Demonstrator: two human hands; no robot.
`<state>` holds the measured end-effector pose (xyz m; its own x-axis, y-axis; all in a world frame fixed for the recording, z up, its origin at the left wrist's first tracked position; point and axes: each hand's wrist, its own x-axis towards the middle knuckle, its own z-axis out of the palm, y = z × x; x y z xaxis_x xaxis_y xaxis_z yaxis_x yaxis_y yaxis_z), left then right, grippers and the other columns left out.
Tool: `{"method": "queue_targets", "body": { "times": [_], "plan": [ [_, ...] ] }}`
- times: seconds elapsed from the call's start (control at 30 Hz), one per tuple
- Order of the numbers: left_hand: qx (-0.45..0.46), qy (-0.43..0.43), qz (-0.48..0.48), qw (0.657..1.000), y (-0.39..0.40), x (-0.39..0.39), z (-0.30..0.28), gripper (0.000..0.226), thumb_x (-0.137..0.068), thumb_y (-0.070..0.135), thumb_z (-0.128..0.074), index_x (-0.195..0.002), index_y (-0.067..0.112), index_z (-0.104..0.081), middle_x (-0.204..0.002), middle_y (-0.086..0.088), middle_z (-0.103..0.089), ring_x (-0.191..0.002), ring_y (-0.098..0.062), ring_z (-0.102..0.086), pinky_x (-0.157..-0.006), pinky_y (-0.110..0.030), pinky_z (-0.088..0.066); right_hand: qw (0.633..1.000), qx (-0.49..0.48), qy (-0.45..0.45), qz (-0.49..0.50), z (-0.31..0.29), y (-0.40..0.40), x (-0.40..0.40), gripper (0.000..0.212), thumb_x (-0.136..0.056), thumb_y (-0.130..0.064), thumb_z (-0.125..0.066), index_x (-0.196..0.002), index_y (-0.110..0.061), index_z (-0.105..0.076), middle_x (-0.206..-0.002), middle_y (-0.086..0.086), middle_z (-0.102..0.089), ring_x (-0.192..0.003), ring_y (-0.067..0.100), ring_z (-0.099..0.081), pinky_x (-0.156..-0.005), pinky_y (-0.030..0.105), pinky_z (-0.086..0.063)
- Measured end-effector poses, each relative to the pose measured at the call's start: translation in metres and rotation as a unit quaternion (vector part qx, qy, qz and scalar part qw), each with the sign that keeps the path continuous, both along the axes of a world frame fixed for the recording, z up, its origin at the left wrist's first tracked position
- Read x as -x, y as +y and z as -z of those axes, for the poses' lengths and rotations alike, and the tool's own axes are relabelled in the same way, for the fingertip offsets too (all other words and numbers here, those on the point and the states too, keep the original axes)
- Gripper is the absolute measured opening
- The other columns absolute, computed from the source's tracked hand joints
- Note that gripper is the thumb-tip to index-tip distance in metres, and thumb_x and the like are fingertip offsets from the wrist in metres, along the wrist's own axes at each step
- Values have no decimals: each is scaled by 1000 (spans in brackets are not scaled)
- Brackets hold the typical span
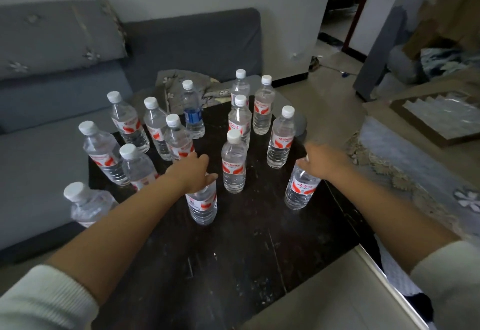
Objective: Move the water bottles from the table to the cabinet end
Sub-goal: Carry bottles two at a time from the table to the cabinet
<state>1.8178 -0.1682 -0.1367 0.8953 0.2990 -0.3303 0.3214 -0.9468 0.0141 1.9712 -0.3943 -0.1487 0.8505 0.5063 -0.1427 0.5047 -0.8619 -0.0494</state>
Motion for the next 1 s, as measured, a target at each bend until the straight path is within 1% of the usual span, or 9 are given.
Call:
{"method": "queue_targets", "body": {
  "times": [0.13, 0.23, 0.4, 0.47, 0.53, 0.57, 0.7, 0.9, 1.0],
  "plan": [
    [-15, -38, -33, 999, -8, 0, 8, 42, -95, 35, -44, -127, 8, -42, -130, -16, -46, -114, -31, -54, -94, -39, -48, 999, -17, -48, 6, 5, 0, 0, 34, -96, -33, -44, -110, -3, -51, -105, 17, -64, -90, 30, -60, -72, 34, -44],
    [-19, -50, -42, 998, -8, 6, 9, 41, -96, 32, -44, -129, 9, -40, -130, -15, -45, -111, -32, -56, -90, -40, -50, 996, -39, -76, 20, 10, -3, 6, 35, -95, -32, -44, -112, -2, -51, -107, 19, -65, -97, 34, -62, -74, 35, -47],
    [-51, -81, 16, 995, -19, 22, 12, 37, -97, 31, -40, -126, 8, -42, -127, -14, -46, -106, -33, -58, -83, -38, -50, 990, -71, -106, 53, 18, -13, 30, 36, -96, -31, -44, -118, -3, -51, -106, 21, -66, -98, 37, -63, -71, 34, -45],
    [-70, -87, 55, 992, -27, 29, 16, 38, -98, 30, -38, -129, 7, -41, -127, -14, -45, -105, -34, -59, -78, -36, -48, 987, -82, -131, 49, 19, -17, 48, 36, -95, -30, -43, -111, 0, -54, -94, 24, -69, -88, 38, -66, -65, 35, -46],
    [-70, -90, 95, 989, -34, 38, 18, 39, -98, 28, -38, -130, 7, -40, -127, -14, -43, -105, -34, -60, -80, -38, -49, 983, -104, -148, 40, 21, -20, 67, 36, -90, -28, -47, -96, 6, -59, -74, 29, -68, -68, 42, -68, -55, 37, -49],
    [-68, -90, 113, 987, -36, 42, 19, 39, -98, 28, -39, -130, 6, -39, -127, -14, -43, -105, -35, -59, -81, -39, -50, 983, -108, -143, 45, 23, -22, 78, 35, -90, -26, -49, -97, 7, -59, -75, 31, -67, -69, 43, -67, -57, 40, -50],
    [-23, -95, 155, 983, -41, 50, 14, 38, -96, 26, -44, -127, 5, -42, -128, -17, -43, -106, -39, -58, -84, -43, -48, 969, -130, -108, 181, 22, -22, 119, 39, -96, -31, -44, -116, 2, -50, -107, 26, -65, -100, 42, -61, -76, 41, -48],
    [101, -108, 254, 956, -56, 75, -1, 29, -92, 24, -50, -113, 4, -53, -119, -15, -50, -105, -32, -55, -85, -38, -44, 922, -156, -87, 345, 18, -36, 196, 41, -92, -36, -50, -115, -2, -52, -112, 20, -64, -104, 37, -60, -77, 38, -48],
    [158, -85, 318, 931, -84, 87, -3, 27, -91, 24, -53, -110, 6, -57, -115, -14, -51, -104, -29, -55, -85, -36, -43, 877, -197, -60, 434, 16, -61, 242, 41, -89, -36, -55, -112, -2, -56, -115, 19, -64, -107, 35, -58, -76, 32, -42]
  ]
}}
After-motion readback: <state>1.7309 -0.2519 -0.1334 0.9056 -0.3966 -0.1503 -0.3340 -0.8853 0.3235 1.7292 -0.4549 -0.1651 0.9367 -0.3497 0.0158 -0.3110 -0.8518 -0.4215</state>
